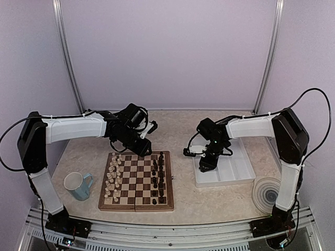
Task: Set up the chess pieces on the board
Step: Pick up the pawn from the storage box, then pass from the right arm to the left
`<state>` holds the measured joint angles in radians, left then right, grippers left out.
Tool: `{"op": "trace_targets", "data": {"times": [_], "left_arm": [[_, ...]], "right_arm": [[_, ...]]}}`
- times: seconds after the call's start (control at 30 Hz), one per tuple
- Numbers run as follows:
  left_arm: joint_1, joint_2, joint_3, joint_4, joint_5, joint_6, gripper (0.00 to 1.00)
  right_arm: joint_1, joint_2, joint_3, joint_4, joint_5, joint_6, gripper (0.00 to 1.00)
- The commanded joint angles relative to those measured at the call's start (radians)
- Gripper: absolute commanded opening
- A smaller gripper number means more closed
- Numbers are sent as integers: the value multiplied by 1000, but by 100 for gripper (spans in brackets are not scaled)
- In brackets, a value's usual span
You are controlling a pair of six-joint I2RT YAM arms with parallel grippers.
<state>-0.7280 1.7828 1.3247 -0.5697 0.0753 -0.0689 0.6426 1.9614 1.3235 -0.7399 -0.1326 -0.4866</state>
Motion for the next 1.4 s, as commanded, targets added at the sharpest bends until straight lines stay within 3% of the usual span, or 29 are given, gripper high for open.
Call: {"op": "trace_targets", "data": {"times": [0.0, 0.43, 0.6, 0.9, 1.1, 1.37], "left_arm": [[-2, 15, 19, -12, 14, 8, 34], [-2, 14, 19, -11, 8, 9, 34], [3, -6, 11, 31, 25, 2, 34], [-11, -101, -13, 282, 140, -81, 35], [-88, -128, -8, 482, 151, -151, 38], [-143, -10, 56, 669, 256, -319, 41]], "right_arm": [[-18, 17, -56, -24, 74, -6, 30], [-19, -10, -69, -14, 65, -23, 17], [-45, -86, -65, 5, -24, -33, 12], [-122, -286, -62, 93, -347, -72, 12], [-123, -377, -43, 163, -566, -70, 12], [-123, -383, -29, 183, -630, -72, 12]]}}
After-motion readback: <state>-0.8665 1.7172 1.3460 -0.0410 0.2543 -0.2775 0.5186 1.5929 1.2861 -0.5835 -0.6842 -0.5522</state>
